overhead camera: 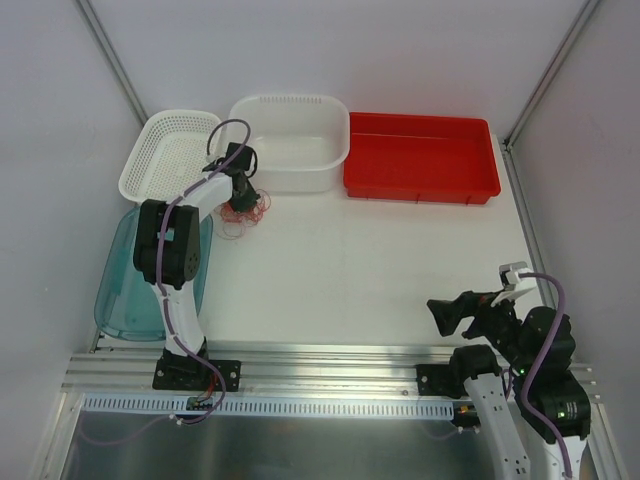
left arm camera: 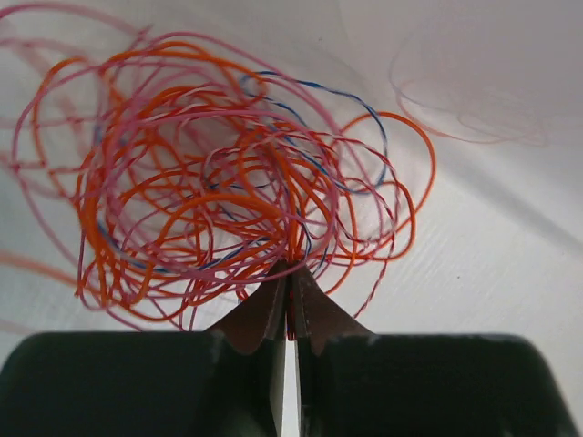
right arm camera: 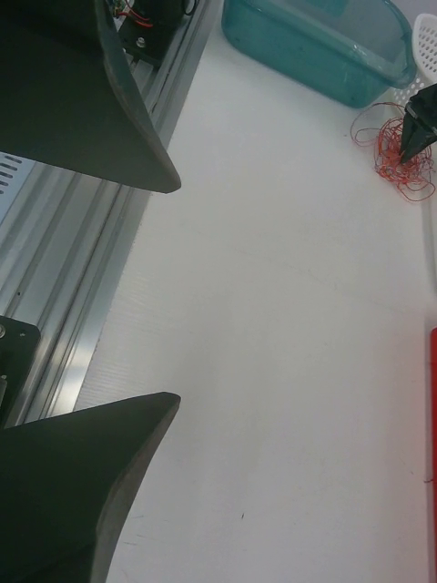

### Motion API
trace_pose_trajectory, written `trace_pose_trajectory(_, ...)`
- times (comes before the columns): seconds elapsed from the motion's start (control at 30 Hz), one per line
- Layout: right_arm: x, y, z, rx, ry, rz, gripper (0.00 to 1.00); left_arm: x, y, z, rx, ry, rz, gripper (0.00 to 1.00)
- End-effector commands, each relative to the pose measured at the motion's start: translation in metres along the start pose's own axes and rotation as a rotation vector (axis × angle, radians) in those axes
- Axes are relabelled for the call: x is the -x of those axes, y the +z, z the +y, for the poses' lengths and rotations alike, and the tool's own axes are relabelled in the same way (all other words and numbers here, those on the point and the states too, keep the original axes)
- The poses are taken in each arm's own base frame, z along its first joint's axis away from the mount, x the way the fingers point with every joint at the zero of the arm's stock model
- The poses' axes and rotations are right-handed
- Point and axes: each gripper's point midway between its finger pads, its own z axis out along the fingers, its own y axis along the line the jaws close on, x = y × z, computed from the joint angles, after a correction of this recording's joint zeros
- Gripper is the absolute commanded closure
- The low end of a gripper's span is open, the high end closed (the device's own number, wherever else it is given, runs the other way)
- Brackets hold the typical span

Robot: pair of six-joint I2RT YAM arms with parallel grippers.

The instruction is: Untangle the cables

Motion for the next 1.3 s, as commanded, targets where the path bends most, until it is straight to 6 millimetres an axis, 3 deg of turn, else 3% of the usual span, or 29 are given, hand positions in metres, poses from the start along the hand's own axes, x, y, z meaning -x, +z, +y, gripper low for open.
trace_pose_trajectory(0.0,0.007,0.005,0.010,0.064,-0.024,-0.016,0.03,-0.027,-0.009,-0.006,-0.024,0.067,0.045,1.00)
trace_pose_trajectory(0.03,0.008,0.004,0.013,0.077,-0.022,-0.015,0.03,-0.030,-0.017,-0.010,-0.043,0.080,0.041,1.00)
trace_pose_trajectory(0.13,0.006,0.004,0.016,0.093,-0.013,-0.010,0.03,-0.067,-0.036,-0.014,-0.083,0.155,0.094,1.00)
trace_pose_trajectory(0.2,0.005,0.002,0.016,0.095,-0.013,-0.006,0.03,-0.081,-0.055,-0.025,-0.130,0.204,0.089,1.00)
trace_pose_trajectory(0.23,0.005,0.002,0.016,0.095,-0.014,-0.004,0.03,-0.104,-0.064,-0.032,-0.153,0.254,0.111,1.00)
trace_pose_trajectory(0.43,0.004,0.002,0.017,0.088,-0.003,0.033,0.03,-0.163,-0.128,-0.071,-0.325,0.464,0.115,1.00)
trace_pose_trajectory(0.47,0.004,0.003,0.016,0.085,0.002,0.038,0.03,-0.182,-0.140,-0.079,-0.361,0.520,0.127,1.00)
trace_pose_trajectory(0.53,0.001,0.006,0.015,0.077,0.021,0.070,0.03,-0.198,-0.156,-0.087,-0.411,0.586,0.137,1.00)
trace_pose_trajectory(0.57,-0.001,0.008,0.014,0.076,0.027,0.084,0.03,-0.219,-0.166,-0.091,-0.438,0.645,0.157,1.00)
trace_pose_trajectory(0.67,-0.009,0.016,0.012,0.073,0.053,0.139,0.03,-0.261,-0.182,-0.096,-0.486,0.767,0.216,1.00)
trace_pose_trajectory(0.8,-0.022,0.029,0.010,0.072,0.117,0.209,0.03,-0.306,-0.196,-0.096,-0.518,0.844,0.308,0.89)
trace_pose_trajectory(0.9,-0.030,0.041,0.009,0.083,0.164,0.247,0.03,-0.314,-0.209,-0.098,-0.536,0.845,0.301,0.73)
trace_pose_trajectory(0.93,-0.032,0.044,0.009,0.085,0.176,0.253,0.03,-0.314,-0.213,-0.098,-0.542,0.830,0.303,0.63)
trace_pose_trajectory(1.27,-0.054,0.081,0.008,0.107,0.230,0.373,0.03,-0.281,-0.228,-0.083,-0.538,0.776,0.160,0.24)
